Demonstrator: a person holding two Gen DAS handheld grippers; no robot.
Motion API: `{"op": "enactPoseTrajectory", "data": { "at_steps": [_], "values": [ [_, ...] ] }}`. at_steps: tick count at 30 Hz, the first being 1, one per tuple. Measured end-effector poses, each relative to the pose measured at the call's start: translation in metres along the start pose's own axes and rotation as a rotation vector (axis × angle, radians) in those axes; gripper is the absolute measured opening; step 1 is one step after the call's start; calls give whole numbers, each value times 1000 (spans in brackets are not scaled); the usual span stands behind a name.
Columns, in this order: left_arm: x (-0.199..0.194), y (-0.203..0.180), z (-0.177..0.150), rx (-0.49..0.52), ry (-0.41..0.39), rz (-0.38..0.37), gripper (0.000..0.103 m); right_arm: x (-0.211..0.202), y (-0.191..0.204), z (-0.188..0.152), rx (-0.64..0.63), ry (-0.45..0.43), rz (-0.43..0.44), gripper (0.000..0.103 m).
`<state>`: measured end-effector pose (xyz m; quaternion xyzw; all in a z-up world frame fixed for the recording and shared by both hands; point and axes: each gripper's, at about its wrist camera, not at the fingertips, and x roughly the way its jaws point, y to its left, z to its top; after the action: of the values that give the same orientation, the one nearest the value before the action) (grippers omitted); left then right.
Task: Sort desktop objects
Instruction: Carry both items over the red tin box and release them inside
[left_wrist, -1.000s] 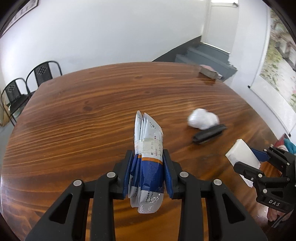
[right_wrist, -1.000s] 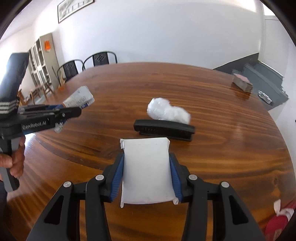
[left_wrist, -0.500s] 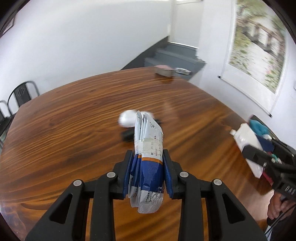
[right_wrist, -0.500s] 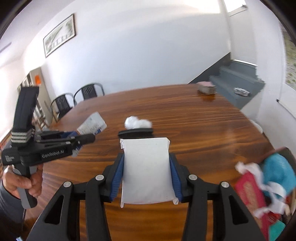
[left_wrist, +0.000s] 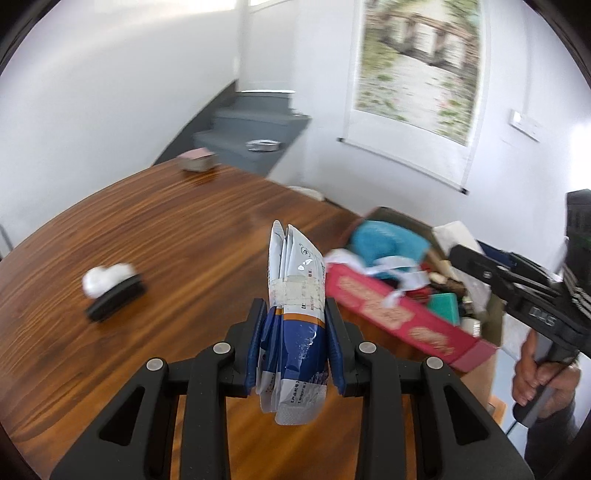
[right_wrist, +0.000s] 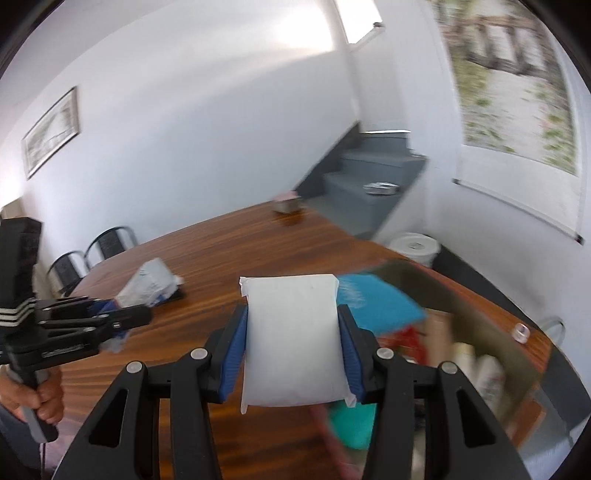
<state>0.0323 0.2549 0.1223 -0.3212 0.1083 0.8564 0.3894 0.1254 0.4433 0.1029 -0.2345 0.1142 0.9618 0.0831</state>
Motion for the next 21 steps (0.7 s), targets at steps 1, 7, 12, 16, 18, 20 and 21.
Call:
{"op": "enactPoseTrajectory", "data": {
  "at_steps": [1, 7, 12, 16, 18, 20, 21],
  "values": [
    [4, -12, 3, 15, 2, -19, 33, -2, -11, -2, 19, 3, -26, 51],
    [27, -64, 13, 78, 22, -108, 33, -7, -51, -9, 68, 20, -124, 51],
    [49, -98, 21, 113, 48, -166, 33, -7, -72, -12, 92, 26, -158, 51],
    [65, -118, 23, 140, 72, -193, 33, -5, -89, -16, 109, 32, -174, 51],
    [71, -125, 23, 150, 79, -205, 33, -3, -94, -17, 118, 37, -174, 51],
    [79, -131, 25, 157, 94, -222, 34, -2, -98, -18, 129, 41, -175, 52],
    [82, -134, 25, 161, 105, -235, 34, -1, -101, -18, 136, 44, -178, 52]
  ]
}}
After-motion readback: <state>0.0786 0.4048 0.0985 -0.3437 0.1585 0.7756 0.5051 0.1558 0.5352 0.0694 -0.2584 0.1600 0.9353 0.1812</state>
